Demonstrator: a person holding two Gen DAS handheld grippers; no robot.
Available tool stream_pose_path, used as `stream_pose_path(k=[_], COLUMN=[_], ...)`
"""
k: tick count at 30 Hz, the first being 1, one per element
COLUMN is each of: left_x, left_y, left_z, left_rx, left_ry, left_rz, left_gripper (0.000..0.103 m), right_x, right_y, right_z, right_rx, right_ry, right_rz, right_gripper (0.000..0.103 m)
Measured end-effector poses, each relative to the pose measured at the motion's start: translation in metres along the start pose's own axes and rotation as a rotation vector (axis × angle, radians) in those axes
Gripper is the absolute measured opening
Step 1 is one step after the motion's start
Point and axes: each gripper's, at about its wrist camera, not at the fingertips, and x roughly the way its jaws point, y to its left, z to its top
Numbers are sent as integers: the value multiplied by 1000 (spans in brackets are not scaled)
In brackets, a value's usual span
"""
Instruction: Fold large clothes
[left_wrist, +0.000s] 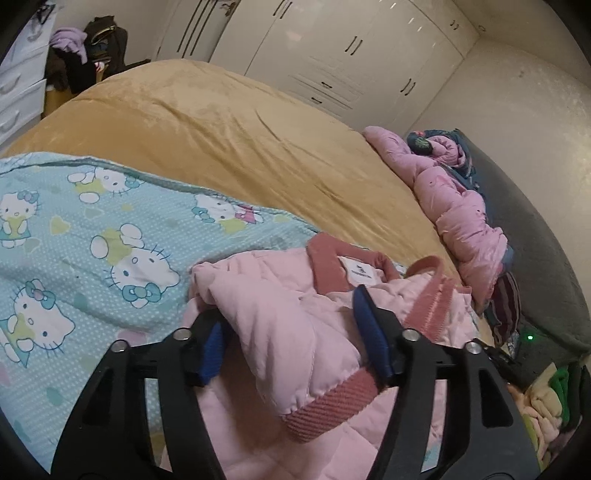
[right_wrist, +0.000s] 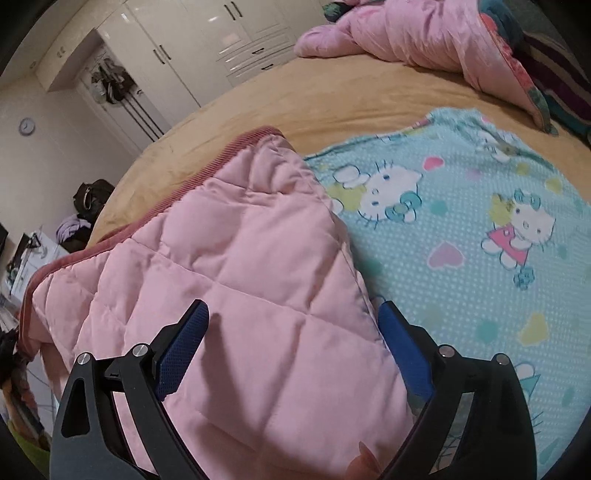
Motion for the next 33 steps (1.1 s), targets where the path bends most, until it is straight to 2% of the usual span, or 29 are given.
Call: stream_pose_path(k=[1,3,4,5,6,9,12,14,16,18,20,23,25,30,32,33], left_x=[-5,-13,-19,-23,-31,-45,-44,-32,-10,7,20,35,41,48,52,55], left_y=[-2,-7,-11,-14,-18,-24,-25,-19,-5,11,26,37,39,23,15,13], left_z=[0,0,1,2,2,2,-5,-16,-30,-42,-49,-53,-51,-45,-43,-43], left_rx=[-2,7,27,46,76,148,223,255,273,253,207,153,162,215,242,255], left_ry=[-11,-38,-60,-78,-111,-160,-157,-115,-32,29,66,97,105,86,81,83], left_rz=[-24,-48,-44,-28,-4,46,137,188,246,272,254,170,166,178,216,232], left_gripper=[72,80,83,91,94,94,94,94,94,94,94,94,94,94,87,66], right_x=[1,1,1,0,-1,-7,-15,-19,-22,-20,-16,1,8,18,27,33], right_y=[-1,-3,-4,-4,-6,-7,-7,-6,-4,-2,4,8,7,13,15,15], right_z=[-1,-3,-4,-4,-5,-7,-8,-7,-3,0,5,14,20,43,49,51], right_rx=[4,7,10,15,18,4,-17,-30,-44,-59,-89,-128,-132,-154,-150,-141], right_ry=[-1,3,11,16,18,12,-7,-16,-22,-20,-11,44,50,21,46,67], right_rz=[3,3,6,11,20,16,8,9,11,0,-21,-48,-79,-79,-77,-74], right_gripper=[92,92,92,92,92,92,92,92,92,92,92,92,92,92,92,83])
